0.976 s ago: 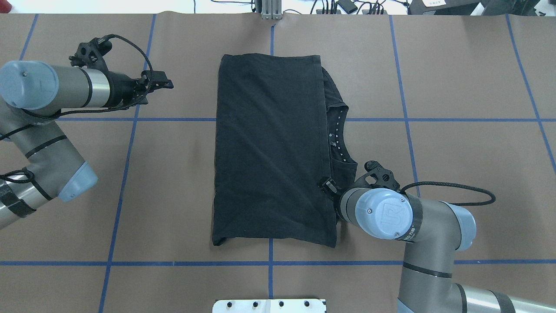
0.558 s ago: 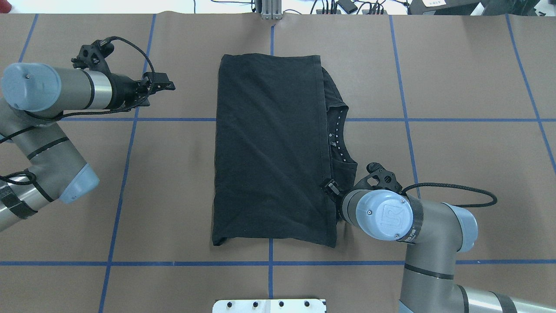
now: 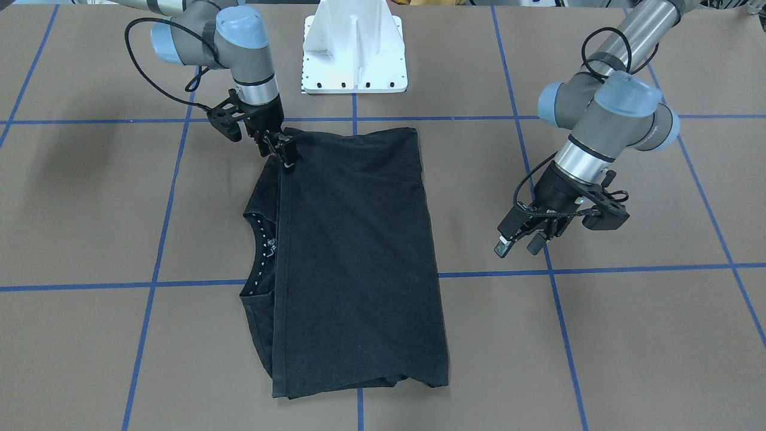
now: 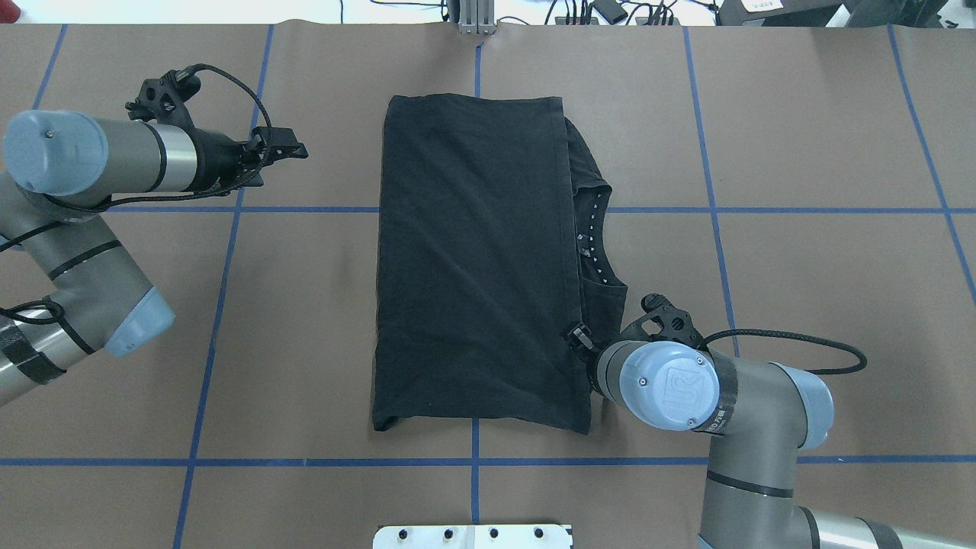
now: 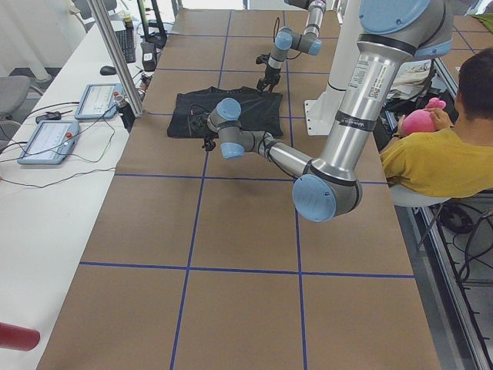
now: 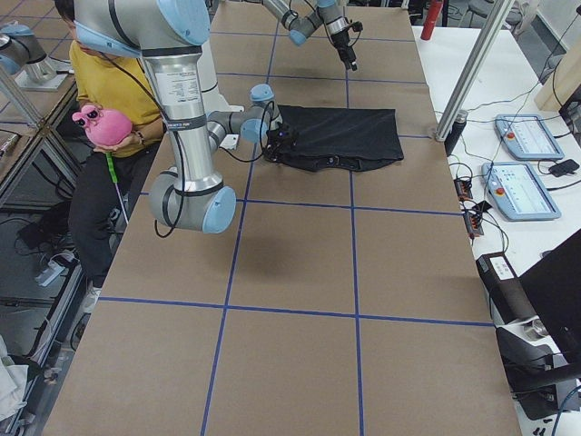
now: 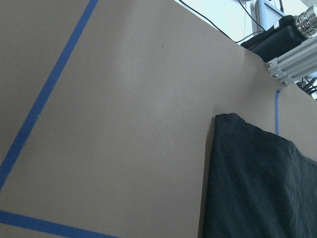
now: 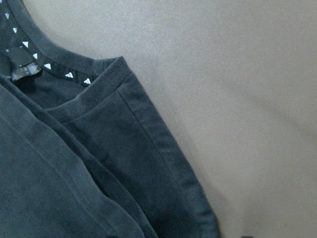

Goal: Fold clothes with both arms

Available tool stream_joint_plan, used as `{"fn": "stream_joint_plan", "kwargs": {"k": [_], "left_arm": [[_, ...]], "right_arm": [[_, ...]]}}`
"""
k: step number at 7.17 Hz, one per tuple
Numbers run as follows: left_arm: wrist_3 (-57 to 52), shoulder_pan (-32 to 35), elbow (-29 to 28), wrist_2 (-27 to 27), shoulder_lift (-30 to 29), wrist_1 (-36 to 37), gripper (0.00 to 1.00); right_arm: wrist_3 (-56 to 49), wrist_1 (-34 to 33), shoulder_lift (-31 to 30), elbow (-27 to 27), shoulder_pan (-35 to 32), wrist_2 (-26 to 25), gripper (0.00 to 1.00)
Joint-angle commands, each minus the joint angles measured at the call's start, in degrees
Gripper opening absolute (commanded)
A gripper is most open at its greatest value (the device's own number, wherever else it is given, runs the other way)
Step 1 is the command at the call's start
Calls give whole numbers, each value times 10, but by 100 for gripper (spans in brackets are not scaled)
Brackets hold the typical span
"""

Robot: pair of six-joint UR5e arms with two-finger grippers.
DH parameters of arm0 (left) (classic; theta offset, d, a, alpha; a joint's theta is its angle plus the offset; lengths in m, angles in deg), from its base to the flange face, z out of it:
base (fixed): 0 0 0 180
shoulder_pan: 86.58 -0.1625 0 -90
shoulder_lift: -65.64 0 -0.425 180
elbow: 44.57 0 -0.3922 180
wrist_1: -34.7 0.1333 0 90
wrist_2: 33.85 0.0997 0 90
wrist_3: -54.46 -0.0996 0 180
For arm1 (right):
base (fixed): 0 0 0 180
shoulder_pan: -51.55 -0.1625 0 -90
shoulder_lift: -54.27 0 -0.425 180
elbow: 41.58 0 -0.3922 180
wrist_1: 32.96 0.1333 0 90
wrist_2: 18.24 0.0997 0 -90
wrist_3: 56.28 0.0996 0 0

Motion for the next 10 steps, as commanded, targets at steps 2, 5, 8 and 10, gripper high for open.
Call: {"fn": "stream_joint_plan", "kwargs": {"k": [2, 5, 8, 10], "left_arm": [[1, 0, 2, 0, 0, 0, 100], [1, 0, 3, -1, 0, 0, 100], [44, -5, 13, 1, 1, -1, 100], [186, -55, 80, 50, 6, -3, 100]], "right_arm": [[0, 0, -1, -3, 0, 1, 20], [0, -5, -2, -20, -1, 6, 0], [-1, -14, -3, -36, -2, 10, 0], [-2, -47, -6, -63, -2, 15, 0]]}}
